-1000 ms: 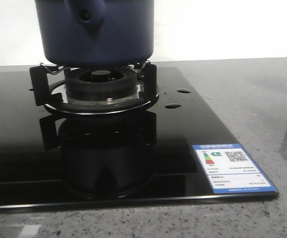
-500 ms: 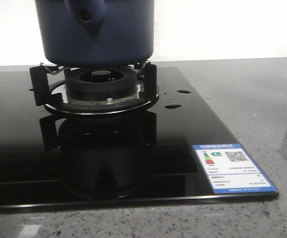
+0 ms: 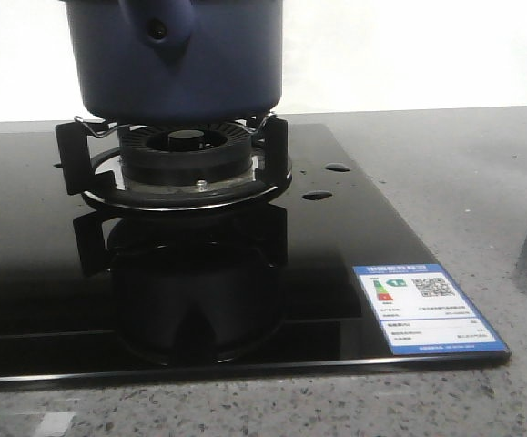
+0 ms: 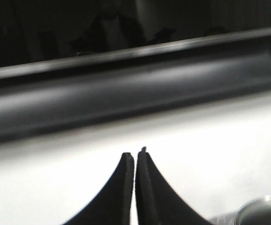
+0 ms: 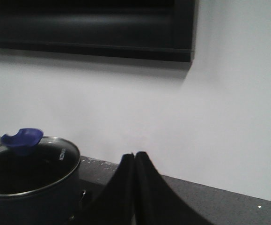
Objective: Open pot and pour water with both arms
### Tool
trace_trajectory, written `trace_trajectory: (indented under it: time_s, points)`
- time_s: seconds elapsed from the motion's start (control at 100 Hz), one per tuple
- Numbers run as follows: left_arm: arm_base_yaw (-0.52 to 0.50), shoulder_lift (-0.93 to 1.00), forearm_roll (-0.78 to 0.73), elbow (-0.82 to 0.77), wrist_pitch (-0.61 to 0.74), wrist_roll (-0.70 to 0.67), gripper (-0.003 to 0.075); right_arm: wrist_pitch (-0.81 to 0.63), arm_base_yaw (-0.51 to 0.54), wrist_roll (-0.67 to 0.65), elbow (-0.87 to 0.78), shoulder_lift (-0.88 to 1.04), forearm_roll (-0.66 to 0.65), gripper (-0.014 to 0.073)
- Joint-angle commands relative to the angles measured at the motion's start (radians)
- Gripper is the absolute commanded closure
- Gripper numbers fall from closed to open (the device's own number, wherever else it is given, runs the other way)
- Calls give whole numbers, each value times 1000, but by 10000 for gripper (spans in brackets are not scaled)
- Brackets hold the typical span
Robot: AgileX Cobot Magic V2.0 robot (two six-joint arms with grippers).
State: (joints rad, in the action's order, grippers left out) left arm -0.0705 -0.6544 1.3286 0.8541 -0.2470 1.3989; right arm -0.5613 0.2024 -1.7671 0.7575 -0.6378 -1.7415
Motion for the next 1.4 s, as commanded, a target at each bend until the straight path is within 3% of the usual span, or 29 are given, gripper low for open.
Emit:
trace_trajectory:
  time_s: [0.0, 0.13, 0.25, 0.53, 1.39]
  points:
    - [-2, 97, 20, -100, 40, -5, 741, 53, -9, -22, -43, 99, 0, 643]
    - [-2, 261, 104, -297, 45, -5, 741, 159, -9, -22, -189, 262, 0, 643]
    - [-2, 388, 136, -428, 49, -5, 741, 172, -9, -22, -334, 392, -13, 643]
    - [-2, 537, 149, -573, 45, -5, 741, 157, -9, -22, -541, 560, -18, 644]
    - [-2, 539, 156, -602, 3, -5, 741, 135, -9, -22, -563, 569, -20, 644]
